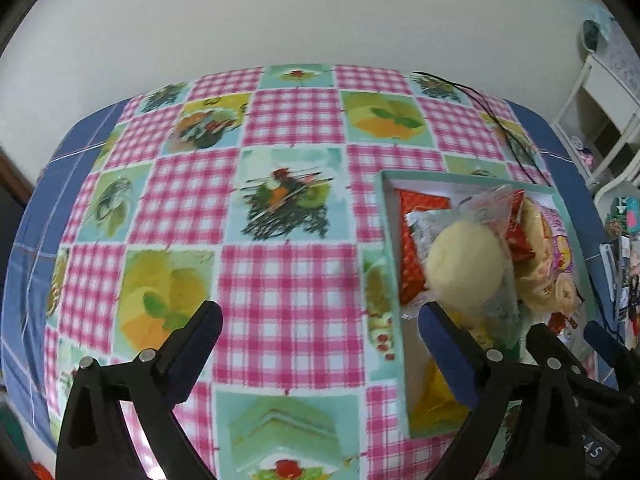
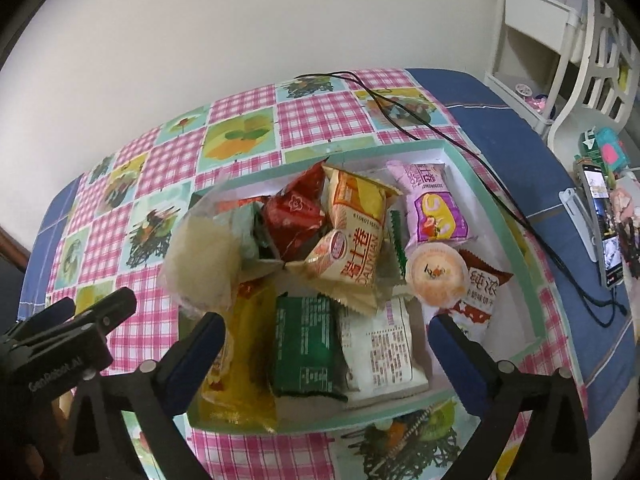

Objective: Organize snacks

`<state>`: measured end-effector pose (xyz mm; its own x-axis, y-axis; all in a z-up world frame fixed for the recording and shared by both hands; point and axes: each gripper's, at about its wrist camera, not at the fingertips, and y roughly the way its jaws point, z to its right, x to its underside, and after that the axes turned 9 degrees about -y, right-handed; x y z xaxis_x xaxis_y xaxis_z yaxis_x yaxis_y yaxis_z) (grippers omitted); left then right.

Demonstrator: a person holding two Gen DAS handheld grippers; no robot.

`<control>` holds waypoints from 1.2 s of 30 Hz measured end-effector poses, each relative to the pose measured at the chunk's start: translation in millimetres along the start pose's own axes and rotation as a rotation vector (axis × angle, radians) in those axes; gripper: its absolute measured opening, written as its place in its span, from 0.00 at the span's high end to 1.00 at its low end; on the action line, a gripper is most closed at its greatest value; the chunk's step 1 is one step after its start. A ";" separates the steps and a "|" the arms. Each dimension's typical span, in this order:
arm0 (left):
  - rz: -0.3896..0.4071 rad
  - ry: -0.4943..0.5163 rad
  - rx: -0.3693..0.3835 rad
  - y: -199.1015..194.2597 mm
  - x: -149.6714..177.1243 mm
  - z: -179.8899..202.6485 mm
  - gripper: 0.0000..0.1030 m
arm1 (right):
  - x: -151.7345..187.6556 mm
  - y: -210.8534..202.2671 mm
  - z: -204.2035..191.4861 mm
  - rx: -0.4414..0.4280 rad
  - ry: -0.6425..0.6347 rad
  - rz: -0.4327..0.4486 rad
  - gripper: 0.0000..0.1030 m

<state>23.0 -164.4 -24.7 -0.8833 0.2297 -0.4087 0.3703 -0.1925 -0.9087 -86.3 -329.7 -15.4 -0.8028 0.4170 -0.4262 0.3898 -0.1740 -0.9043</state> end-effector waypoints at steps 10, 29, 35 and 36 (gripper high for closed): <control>0.007 -0.021 -0.106 -21.8 31.4 -18.0 0.04 | 24.9 -14.3 -8.5 0.010 -0.035 0.004 0.00; 0.056 -0.008 -0.197 -59.9 78.6 -47.5 0.04 | 59.5 -53.0 -13.1 -0.001 -0.038 0.084 0.00; 0.082 -0.025 -0.194 -68.5 79.4 -51.5 0.04 | 61.0 -71.4 -14.3 0.004 -0.044 0.142 0.00; 0.084 -0.029 -0.193 -69.3 79.2 -51.8 0.04 | 61.0 -73.6 -14.1 0.006 -0.044 0.150 0.00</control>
<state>-57.7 -83.4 1.5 -0.8537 0.1928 -0.4838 0.4890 -0.0225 -0.8720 -157.6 -278.8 25.5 -0.7550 0.3465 -0.5566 0.5038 -0.2367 -0.8307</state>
